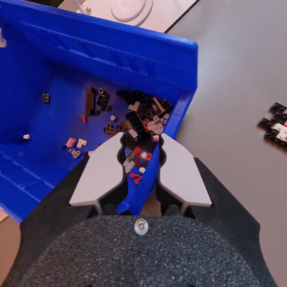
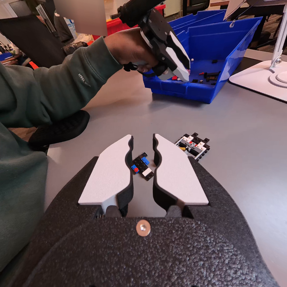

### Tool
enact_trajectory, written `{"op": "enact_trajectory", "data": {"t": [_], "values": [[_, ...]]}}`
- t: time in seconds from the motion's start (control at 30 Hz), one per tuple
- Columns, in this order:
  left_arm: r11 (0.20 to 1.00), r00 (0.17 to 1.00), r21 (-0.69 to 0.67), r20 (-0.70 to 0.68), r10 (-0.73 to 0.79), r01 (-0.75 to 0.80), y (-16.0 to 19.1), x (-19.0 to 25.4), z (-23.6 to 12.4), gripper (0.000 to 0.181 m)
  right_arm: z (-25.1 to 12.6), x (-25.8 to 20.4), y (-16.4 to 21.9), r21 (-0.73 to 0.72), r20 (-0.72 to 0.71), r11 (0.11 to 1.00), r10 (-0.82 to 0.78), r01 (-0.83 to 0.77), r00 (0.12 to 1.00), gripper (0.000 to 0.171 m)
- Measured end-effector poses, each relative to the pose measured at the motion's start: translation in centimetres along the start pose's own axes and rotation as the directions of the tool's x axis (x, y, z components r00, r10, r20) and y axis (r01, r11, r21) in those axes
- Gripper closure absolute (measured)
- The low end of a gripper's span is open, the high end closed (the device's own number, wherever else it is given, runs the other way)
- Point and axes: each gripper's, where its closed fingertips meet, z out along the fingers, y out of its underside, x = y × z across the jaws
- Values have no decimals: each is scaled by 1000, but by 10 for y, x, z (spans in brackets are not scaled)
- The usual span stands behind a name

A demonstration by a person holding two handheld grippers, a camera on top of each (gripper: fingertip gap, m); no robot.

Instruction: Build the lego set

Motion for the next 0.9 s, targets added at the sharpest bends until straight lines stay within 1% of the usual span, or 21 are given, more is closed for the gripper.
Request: {"op": "enact_trajectory", "data": {"t": [0.03, 0.13, 0.23, 0.3, 0.37, 0.4, 0.43, 0.5, 0.57, 0.63, 0.7, 0.73, 0.83, 0.9], "values": [[1000, 1000, 8, -24, 1, -1, 0, 3, -2, 137, 0, 1, 0, 1, 0, 1000, 3, -3, 1000, 148], [999, 999, 50, -34, 14, -13, 0, 6, -10, 136, 1, 2, 2, -3, 1, 1000, 12, -12, 1000, 148], [983, 992, 134, -1, 129, -128, -2, 12, -22, 134, 2, 3, 4, -12, -4, 1000, 6, -7, 1000, 148], [930, 967, 264, 79, 244, -256, -12, 18, -36, 132, 2, 4, 5, -14, -8, 1000, 2, -2, 1000, 148], [835, 924, 396, 173, 340, -382, -20, 31, -55, 133, 2, 5, 6, -17, -19, 1000, -15, 15, 1000, 148], [783, 903, 450, 198, 381, -430, -20, 43, -64, 138, 2, 6, 7, -26, -28, 999, -34, 34, 999, 148], [748, 890, 485, 202, 409, -454, -17, 55, -72, 139, 2, 8, 10, -46, -38, 997, -61, 60, 997, 148], [721, 886, 532, 139, 443, -444, -8, 83, -81, 140, 2, 9, 19, -109, -46, 986, -132, 126, 990, 148], [708, 882, 589, 20, 471, -391, 3, 117, -88, 146, 0, 8, 34, -206, -15, 958, -206, 198, 978, 148], [733, 855, 602, -153, 495, -316, 19, 154, -91, 151, -3, 3, 53, -307, 53, 917, -250, 254, 967, 148], [788, 793, 553, -335, 508, -271, 38, 189, -84, 142, -5, -4, 70, -382, 120, 879, -259, 286, 958, 148], [804, 761, 529, -392, 517, -273, 47, 202, -79, 138, -4, -7, 75, -399, 140, 867, -264, 298, 954, 148], [840, 698, 437, -491, 522, -321, 68, 226, -62, 124, 8, -15, 77, -387, 152, 856, -308, 343, 939, 150], [844, 680, 426, -516, 522, -325, 71, 237, -59, 120, 15, -18, 78, -386, 153, 845, -337, 370, 929, 151]]}}
